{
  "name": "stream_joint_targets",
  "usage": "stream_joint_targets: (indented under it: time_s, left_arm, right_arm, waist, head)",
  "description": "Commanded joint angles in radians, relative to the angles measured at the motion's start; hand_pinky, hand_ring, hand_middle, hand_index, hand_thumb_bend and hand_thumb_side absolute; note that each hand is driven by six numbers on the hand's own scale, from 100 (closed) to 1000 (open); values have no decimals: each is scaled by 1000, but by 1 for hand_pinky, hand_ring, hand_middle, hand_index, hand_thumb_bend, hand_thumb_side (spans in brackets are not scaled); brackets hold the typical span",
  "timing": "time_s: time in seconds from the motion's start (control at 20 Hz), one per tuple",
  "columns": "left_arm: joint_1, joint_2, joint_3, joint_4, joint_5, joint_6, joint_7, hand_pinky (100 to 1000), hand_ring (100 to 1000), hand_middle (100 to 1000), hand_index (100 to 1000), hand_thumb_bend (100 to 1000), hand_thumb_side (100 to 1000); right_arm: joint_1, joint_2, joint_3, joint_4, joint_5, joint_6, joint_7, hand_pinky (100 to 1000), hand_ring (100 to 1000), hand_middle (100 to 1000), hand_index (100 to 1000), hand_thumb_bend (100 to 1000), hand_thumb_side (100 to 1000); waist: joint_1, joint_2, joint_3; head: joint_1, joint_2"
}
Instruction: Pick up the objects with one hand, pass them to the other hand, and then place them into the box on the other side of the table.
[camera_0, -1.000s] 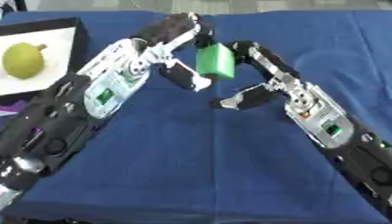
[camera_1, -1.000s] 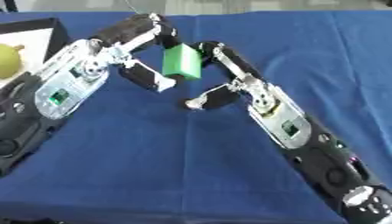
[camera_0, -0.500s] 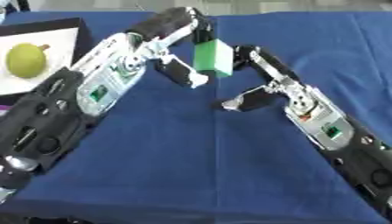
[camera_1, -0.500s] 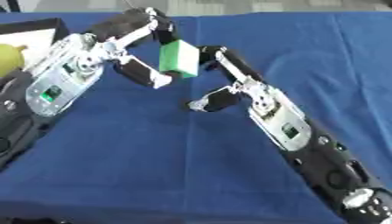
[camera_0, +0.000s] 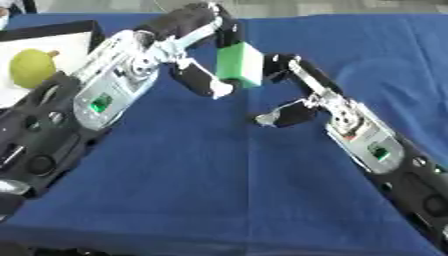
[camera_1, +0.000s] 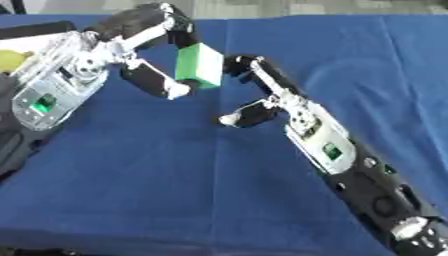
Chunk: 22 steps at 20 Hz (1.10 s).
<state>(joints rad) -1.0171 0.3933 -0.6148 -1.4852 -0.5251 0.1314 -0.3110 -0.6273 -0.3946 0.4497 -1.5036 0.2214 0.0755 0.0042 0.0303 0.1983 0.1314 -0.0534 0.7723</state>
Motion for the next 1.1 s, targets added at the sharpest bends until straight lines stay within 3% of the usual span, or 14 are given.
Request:
stream_joint_targets:
  time_s: [0.05,0.55,1.1]
  left_arm:
    - [-12,54,39,-43,22,18,-11,655,598,483,408,200,117]
    - [22,200,136,-83,71,108,-12,656,599,485,410,204,103]
    - [119,348,256,-39,61,137,2,659,600,487,412,216,100]
  right_arm:
    - [-11,-27,-17,-11,0,5,-11,742,785,718,816,682,100]
    - [-6,-43,-27,-35,-27,17,-31,743,789,723,793,649,100]
    - [-4,-55,-30,-63,-33,15,-39,743,786,721,788,656,100]
  waist:
    - [0,-32,3]
    - [-2,-34,8]
    - [-13,-30,8]
  head:
    - [0,-2]
    - [4,-2]
    - [34,-2]
